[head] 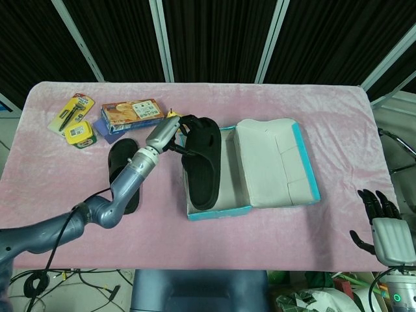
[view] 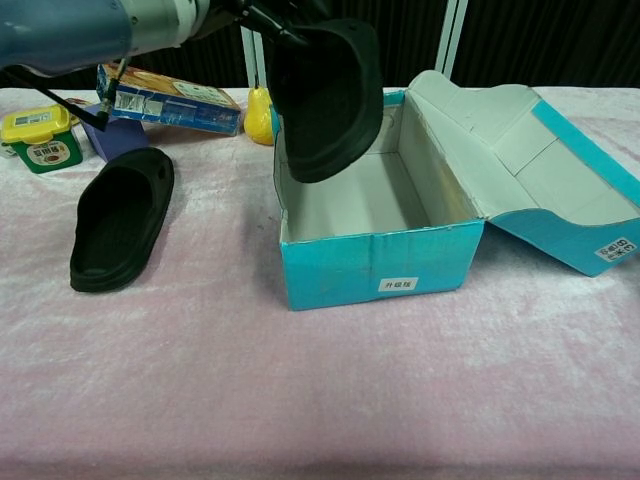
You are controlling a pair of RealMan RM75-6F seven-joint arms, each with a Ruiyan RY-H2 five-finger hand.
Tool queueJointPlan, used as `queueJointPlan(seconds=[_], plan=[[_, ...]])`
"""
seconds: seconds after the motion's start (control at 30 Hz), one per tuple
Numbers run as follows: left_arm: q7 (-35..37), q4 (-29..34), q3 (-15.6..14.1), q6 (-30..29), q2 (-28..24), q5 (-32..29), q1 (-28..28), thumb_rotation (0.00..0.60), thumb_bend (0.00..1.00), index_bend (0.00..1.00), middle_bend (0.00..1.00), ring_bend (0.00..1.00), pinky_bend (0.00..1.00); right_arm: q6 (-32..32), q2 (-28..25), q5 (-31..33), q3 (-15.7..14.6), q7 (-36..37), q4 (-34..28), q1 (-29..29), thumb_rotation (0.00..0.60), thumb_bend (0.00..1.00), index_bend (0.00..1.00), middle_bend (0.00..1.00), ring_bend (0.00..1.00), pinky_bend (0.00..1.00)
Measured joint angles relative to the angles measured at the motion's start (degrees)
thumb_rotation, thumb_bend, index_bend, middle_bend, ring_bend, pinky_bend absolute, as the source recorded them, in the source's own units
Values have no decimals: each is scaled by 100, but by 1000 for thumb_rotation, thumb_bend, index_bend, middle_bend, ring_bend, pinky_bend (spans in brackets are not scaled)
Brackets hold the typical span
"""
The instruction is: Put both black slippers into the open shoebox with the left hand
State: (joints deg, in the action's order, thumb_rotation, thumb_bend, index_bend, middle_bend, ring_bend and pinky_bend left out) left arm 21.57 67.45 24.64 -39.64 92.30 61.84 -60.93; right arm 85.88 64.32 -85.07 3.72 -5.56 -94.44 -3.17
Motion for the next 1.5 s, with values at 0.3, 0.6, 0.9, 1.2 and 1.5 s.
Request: queueJointPlan(seconds=[0.3, 0.6, 0.9, 1.2, 1.5], plan=[[35, -1471, 139, 177, 1194, -136, -709, 600, 2, 398, 436, 352, 414, -16, -44, 71, 16, -1, -19, 14, 600, 157, 106, 80, 48, 152], [785, -2258, 205, 354, 1882, 186, -1125, 600, 3, 398, 437, 352, 410, -66, -69, 143, 38, 12, -29, 8, 600, 157, 105, 79, 49, 153], [1014, -3114, 178, -68, 2339, 450, -1244, 600, 2, 398, 442, 352, 392, -85, -91, 173, 32, 71, -33, 23, 600, 157, 105, 79, 49, 152], [1412, -4133, -15, -819, 2921, 937, -1417, 600, 2, 395, 438, 346, 366, -109, -117, 177, 41, 33, -90, 7, 600, 157, 103, 80, 48, 153], [1466, -4722, -385, -985, 3285, 1265, -1459, 600, 3, 385, 440, 342, 359, -105, -136, 187, 41, 88, -88, 22, 600, 158, 102, 79, 49, 153]])
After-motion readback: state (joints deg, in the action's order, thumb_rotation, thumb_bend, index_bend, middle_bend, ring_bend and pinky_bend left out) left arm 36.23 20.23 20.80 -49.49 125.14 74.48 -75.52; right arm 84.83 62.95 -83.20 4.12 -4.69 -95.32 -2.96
